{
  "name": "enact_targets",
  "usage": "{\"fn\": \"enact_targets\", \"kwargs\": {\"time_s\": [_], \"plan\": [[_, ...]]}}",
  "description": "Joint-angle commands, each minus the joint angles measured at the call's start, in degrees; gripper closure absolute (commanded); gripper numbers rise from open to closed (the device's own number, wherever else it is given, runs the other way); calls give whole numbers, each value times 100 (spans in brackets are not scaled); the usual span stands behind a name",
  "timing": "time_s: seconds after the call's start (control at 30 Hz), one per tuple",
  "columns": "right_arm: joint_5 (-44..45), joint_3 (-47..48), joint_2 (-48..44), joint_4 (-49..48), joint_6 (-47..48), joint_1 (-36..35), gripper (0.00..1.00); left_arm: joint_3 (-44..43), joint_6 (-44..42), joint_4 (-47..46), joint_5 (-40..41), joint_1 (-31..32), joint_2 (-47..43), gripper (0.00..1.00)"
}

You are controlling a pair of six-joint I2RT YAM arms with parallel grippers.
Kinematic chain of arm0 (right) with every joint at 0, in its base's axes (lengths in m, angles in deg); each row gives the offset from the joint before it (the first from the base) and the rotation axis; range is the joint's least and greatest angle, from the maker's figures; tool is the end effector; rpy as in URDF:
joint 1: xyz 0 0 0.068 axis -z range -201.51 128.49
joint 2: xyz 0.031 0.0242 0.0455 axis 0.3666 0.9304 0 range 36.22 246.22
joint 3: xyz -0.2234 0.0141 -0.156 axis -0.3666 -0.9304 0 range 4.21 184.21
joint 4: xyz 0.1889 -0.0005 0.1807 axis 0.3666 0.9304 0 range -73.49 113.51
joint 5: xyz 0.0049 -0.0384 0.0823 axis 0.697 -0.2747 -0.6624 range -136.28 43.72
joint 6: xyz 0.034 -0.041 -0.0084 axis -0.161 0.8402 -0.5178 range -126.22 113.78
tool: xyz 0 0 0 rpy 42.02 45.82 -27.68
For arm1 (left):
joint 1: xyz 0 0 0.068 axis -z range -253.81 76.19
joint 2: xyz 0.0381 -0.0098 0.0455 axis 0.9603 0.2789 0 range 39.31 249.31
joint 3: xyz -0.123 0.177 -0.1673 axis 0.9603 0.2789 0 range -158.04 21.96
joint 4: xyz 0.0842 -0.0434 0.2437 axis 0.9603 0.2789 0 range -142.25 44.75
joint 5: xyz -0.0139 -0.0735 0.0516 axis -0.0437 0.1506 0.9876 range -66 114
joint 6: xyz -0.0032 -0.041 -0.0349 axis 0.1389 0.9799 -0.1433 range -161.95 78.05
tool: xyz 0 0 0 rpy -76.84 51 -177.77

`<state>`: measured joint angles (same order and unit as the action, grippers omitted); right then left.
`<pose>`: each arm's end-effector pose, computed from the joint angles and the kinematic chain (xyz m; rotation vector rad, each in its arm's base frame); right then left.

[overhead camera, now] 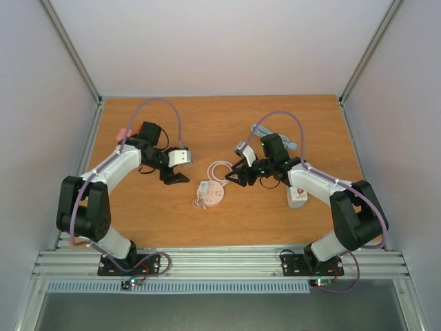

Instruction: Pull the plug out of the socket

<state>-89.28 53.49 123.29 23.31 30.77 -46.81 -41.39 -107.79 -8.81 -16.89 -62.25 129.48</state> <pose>0.2681 0.1536 0.2043 -1.4349 1.6797 0.7612 0.2898 -0.0831 0.2256 1.6561 1.8132 -0.6183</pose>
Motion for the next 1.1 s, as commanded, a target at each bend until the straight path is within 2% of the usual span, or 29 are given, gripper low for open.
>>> {"fn": "enact_targets", "kwargs": {"time_s": [0.0,0.13,0.37,0.73,0.87,1.07], "plan": [[91,-58,84,57,305,-144,43,349,-464,-694,-1,335,56,27],[222,-35,190,117,391,-227,49,332,-578,-603,19,587,273,30],[167,-36,246,195,485,-319,57,399,-778,-645,122,919,431,29],[116,-297,233,-18,730,-582,60,639,-408,-1041,93,1260,593,28],[134,-460,117,-256,816,-674,59,648,-271,-1090,14,1280,634,34],[418,-979,-172,-913,1211,-941,58,811,-232,-1164,32,1279,505,51]]}}
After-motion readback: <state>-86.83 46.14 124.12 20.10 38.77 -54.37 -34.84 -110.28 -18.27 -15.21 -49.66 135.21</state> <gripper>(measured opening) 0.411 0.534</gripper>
